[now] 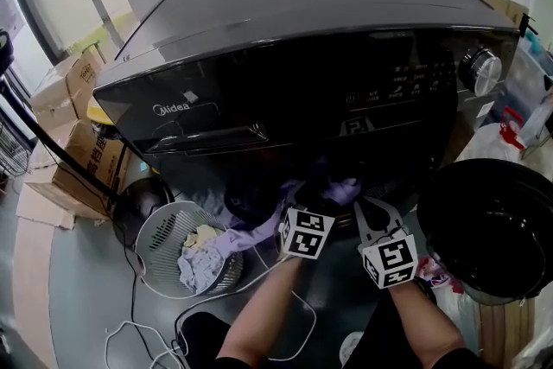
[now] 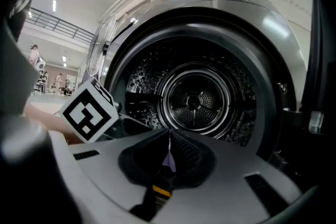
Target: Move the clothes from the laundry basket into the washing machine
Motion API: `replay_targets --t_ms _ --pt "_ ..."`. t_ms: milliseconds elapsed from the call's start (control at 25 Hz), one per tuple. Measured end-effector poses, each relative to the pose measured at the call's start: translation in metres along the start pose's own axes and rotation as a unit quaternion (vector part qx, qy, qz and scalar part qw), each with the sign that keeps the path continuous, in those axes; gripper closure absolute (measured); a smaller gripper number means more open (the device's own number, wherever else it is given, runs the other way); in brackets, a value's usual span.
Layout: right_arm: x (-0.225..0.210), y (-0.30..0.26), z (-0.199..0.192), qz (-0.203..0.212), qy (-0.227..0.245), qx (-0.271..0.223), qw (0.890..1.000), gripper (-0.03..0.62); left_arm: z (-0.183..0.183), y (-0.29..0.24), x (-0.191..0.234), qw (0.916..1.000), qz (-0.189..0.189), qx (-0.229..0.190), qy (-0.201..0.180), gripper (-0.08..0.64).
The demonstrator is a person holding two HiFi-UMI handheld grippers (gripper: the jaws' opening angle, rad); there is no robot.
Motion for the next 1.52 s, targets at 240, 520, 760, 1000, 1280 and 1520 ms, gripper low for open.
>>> replay_targets --t_ms 240,520,760,1000,1280,1520 --pt "0.009 -0.011 -0.019 0.027 0.038 0.056 0.997 0.578 -0.024 0.022 -0.002 0.9998 -0.003 0.005 0.019 0.253" --pt "0.027 -0.017 -0.022 0.043 0.051 0.066 0.996 0.572 -0.037 0.073 0.0 0.9982 0.027 -0.049 0.023 0.301" --pt "0.062 -0.026 -0.017 0.075 0.075 0.065 0.992 0.569 -0.072 0.125 0.017 0.9919 0.095 -0.07 0.048 0.418" --pt "0.1 -0.042 -0.009 0.114 0.091 0.065 0.987 0.557 -0.124 0.148 0.032 0.9882 0.142 -0.014 0.056 0.376" --pt "0.102 -0.043 -0.015 0.11 0.098 0.08 0.986 0.551 -0.164 0.129 0.047 0.9828 0.176 0.049 0.027 0.325" --pt "0.091 -0.035 -0.018 0.1 0.103 0.083 0.986 0.551 -0.174 0.103 0.058 0.9736 0.218 0.066 0.02 0.365"
Point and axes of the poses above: the fingertips, and each gripper's own axes: y backward along the fingers, x to its left, z out of its top, the point moved 6 cm from there along y, backward along the fingers, and after that the axes turned 8 degrees about x, right-handed, at the moved point
